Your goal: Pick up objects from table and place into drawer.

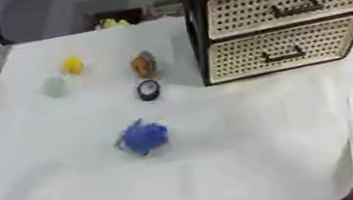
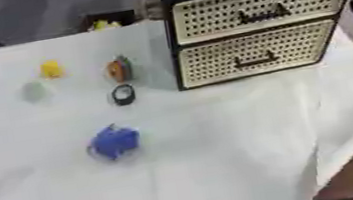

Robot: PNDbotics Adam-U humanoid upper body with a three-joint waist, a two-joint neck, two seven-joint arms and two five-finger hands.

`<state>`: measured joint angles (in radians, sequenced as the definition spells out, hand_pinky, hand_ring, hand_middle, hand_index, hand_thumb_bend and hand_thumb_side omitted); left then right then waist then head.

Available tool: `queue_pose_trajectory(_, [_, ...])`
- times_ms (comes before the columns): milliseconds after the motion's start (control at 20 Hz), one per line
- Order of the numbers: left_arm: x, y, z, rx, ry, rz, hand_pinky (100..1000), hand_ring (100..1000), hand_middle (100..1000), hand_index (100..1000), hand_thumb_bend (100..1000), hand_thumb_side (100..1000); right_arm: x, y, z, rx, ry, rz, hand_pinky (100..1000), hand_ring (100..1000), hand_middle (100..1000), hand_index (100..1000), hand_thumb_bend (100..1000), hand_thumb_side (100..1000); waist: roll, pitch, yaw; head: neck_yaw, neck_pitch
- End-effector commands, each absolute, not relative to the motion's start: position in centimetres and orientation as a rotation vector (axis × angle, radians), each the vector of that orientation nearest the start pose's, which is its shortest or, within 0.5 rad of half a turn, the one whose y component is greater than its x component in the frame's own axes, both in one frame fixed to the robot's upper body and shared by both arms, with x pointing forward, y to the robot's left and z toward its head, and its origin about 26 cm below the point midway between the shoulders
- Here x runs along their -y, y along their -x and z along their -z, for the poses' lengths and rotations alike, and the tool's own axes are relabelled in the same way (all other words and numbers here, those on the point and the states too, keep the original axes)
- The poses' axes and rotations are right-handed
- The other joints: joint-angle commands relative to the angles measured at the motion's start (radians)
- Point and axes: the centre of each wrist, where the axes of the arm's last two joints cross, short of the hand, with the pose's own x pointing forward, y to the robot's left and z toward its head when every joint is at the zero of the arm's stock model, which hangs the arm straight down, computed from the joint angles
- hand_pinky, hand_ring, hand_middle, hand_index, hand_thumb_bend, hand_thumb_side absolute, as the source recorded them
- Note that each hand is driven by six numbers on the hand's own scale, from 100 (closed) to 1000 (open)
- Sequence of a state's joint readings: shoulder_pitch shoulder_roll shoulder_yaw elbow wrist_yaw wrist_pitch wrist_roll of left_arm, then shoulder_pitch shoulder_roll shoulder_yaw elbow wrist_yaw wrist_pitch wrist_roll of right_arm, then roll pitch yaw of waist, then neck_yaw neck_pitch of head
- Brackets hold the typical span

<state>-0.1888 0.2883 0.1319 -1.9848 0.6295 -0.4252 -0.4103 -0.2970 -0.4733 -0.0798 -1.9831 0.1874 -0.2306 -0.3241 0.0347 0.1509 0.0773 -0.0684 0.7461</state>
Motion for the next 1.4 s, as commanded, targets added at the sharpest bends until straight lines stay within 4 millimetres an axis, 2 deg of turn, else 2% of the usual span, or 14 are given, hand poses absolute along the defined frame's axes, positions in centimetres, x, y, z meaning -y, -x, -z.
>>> queue_pose_trajectory(50, [-30.0, -28.7, -18.2, -3.471, -0.712, -0.432, 708, 757, 742, 825, 100, 815, 30.4, -29.6, -23.2, -3.434, -0.92, 0.373, 280, 643, 599, 817, 419, 726, 0.001, -0.006, 0.002, 0.0, -0.005])
queue_pose_trajectory(350, [-30.0, -28.8, -18.3, -3.464, -0.711, -0.442, 708, 757, 742, 825, 100, 814, 31.0, -29.5, -24.3, -3.366, -1.061, 0.422, 255, 595, 570, 822, 434, 765, 0.0, 0.001, 0.002, -0.004, -0.025])
queue_pose_trajectory(650, [-30.1, -28.8, -18.3, -3.457, -0.701, -0.452, 708, 757, 742, 824, 100, 812, 31.7, -29.3, -26.9, -3.199, -1.315, 0.671, 207, 584, 563, 793, 434, 765, 0.001, 0.008, 0.003, -0.005, -0.05])
queue_pose_trajectory(750, [-30.1, -28.8, -18.3, -3.455, -0.696, -0.457, 708, 757, 742, 824, 100, 813, 31.8, -29.2, -27.8, -3.125, -1.384, 0.784, 199, 581, 563, 792, 427, 835, 0.002, 0.011, 0.002, -0.005, -0.059])
queue_pose_trajectory(800, [-30.1, -28.8, -18.3, -3.454, -0.695, -0.459, 708, 757, 742, 824, 100, 812, 31.9, -29.2, -28.1, -3.099, -1.406, 0.829, 179, 569, 557, 796, 416, 980, 0.002, 0.012, 0.002, -0.006, -0.063])
queue_pose_trajectory(900, [-30.1, -28.8, -18.3, -3.45, -0.695, -0.467, 708, 757, 743, 822, 100, 811, 31.9, -29.1, -28.8, -3.042, -1.441, 0.946, 109, 514, 523, 792, 404, 1000, 0.002, 0.014, 0.001, -0.008, -0.069])
queue_pose_trajectory(1050, [-30.0, -28.8, -18.4, -3.445, -0.697, -0.474, 708, 757, 743, 822, 100, 810, 31.9, -29.0, -29.8, -2.976, -1.477, 1.139, 100, 406, 420, 812, 326, 1000, 0.002, 0.016, 0.002, -0.011, -0.074])
queue_pose_trajectory(1100, [-30.0, -28.8, -18.4, -3.445, -0.698, -0.476, 708, 757, 743, 821, 100, 809, 31.9, -29.0, -30.2, -2.95, -1.492, 1.2, 100, 296, 294, 839, 400, 1000, 0.001, 0.016, 0.002, -0.011, -0.074])
queue_pose_trajectory(1150, [-30.0, -28.8, -18.4, -3.444, -0.699, -0.478, 708, 757, 743, 821, 100, 810, 31.8, -28.9, -30.6, -2.909, -1.504, 1.271, 100, 284, 283, 841, 437, 1000, 0.001, 0.016, 0.003, -0.012, -0.075])
queue_pose_trajectory(1200, [-30.0, -28.8, -18.4, -3.443, -0.7, -0.479, 708, 757, 743, 821, 100, 810, 31.8, -28.9, -30.9, -2.864, -1.509, 1.336, 100, 196, 187, 844, 663, 1000, 0.001, 0.016, 0.004, -0.013, -0.076])
queue_pose_trajectory(1250, [-30.0, -28.8, -18.4, -3.443, -0.701, -0.48, 708, 757, 743, 821, 100, 810, 31.7, -28.8, -31.2, -2.821, -1.51, 1.393, 100, 172, 159, 844, 709, 1000, 0.001, 0.016, 0.005, -0.015, -0.077])
queue_pose_trajectory(1300, [-30.0, -28.8, -18.4, -3.443, -0.701, -0.482, 708, 757, 743, 821, 100, 809, 31.7, -28.8, -31.4, -2.787, -1.511, 1.437, 100, 100, 100, 845, 820, 1000, 0.0, 0.016, 0.006, -0.016, -0.078])
queue_pose_trajectory(1350, [-30.0, -28.8, -18.4, -3.442, -0.702, -0.483, 708, 757, 743, 822, 100, 809, 31.6, -28.8, -31.7, -2.757, -1.511, 1.479, 100, 100, 100, 844, 856, 1000, 0.0, 0.016, 0.007, -0.017, -0.079])
queue_pose_trajectory(1400, [-30.0, -28.8, -18.4, -3.442, -0.703, -0.483, 708, 757, 743, 822, 100, 808, 31.6, -28.7, -32.0, -2.734, -1.511, 1.511, 100, 100, 100, 838, 958, 1000, 0.0, 0.015, 0.008, -0.018, -0.079])
